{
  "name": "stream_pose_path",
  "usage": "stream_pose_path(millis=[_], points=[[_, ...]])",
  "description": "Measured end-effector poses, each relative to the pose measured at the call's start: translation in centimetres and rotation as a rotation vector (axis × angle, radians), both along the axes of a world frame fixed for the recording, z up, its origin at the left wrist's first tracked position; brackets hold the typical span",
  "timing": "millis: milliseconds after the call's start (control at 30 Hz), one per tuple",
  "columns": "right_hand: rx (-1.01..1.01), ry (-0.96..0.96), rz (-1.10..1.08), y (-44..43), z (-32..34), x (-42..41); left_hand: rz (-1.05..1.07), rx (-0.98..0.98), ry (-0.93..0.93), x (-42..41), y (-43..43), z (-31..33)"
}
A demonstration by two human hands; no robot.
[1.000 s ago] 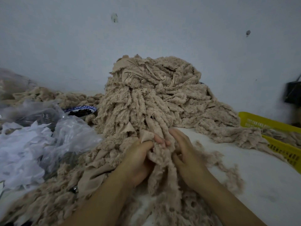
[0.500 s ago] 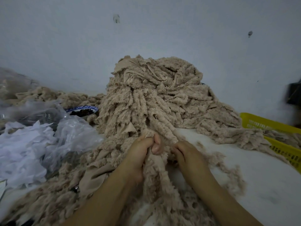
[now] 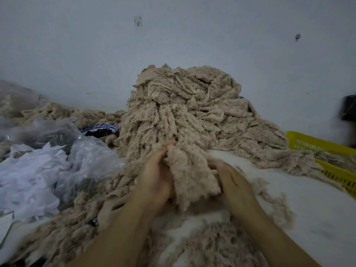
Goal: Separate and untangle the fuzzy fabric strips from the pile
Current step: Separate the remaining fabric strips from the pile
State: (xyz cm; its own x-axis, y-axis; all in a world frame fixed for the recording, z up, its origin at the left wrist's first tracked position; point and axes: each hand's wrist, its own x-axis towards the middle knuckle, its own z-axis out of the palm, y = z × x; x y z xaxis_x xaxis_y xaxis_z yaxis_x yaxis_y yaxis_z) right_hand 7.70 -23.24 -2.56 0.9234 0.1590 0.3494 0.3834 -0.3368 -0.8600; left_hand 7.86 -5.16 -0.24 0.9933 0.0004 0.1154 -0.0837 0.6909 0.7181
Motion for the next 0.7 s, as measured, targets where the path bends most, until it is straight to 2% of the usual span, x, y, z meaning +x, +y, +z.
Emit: stream_pose_path(millis=[67, 133, 200, 267, 333, 433, 567, 700], points=[[0.063, 0.055, 0.136, 0.3, 0.4, -0.7, 0.002, -0.012, -0.041, 0.0, -0.1, -0.1], [-0.013, 0.094, 0.216, 1.0, -0.1, -0.8, 0.007, 0.066, -0.059, -0.1, -0.4, -0.2], [-0.093, 0.096, 0.185, 1.2, -0.5, -0.4, 0.027, 0.155, -0.055, -0.2, -0.6, -0.5], [-0.085, 0.127, 0.096, 1.0, -0.6, 0.1, 0.064, 0.272, -0.062, -0.4, -0.9, -0.5], [0.051, 0.21, 0.048, 0.7, -0.4, 0.2, 0.066, 0.402, -0.087, -0.7, -1.6, -0.3], [0.309, 0.275, 0.157, 0.7, 0.0, 0.0, 0.013, 0.606, -0.118, -1.3, -2.9, -0.5], [0.166, 0.254, 0.109, 0.5, -0.4, 0.5, 0.006, 0.834, -0.227, -1.5, -4.0, -1.2], [0.243, 0.424, 0.098, -1.2, -0.8, 1.1, 0.236, 0.905, -0.152, -0.8, -3.5, -1.7]])
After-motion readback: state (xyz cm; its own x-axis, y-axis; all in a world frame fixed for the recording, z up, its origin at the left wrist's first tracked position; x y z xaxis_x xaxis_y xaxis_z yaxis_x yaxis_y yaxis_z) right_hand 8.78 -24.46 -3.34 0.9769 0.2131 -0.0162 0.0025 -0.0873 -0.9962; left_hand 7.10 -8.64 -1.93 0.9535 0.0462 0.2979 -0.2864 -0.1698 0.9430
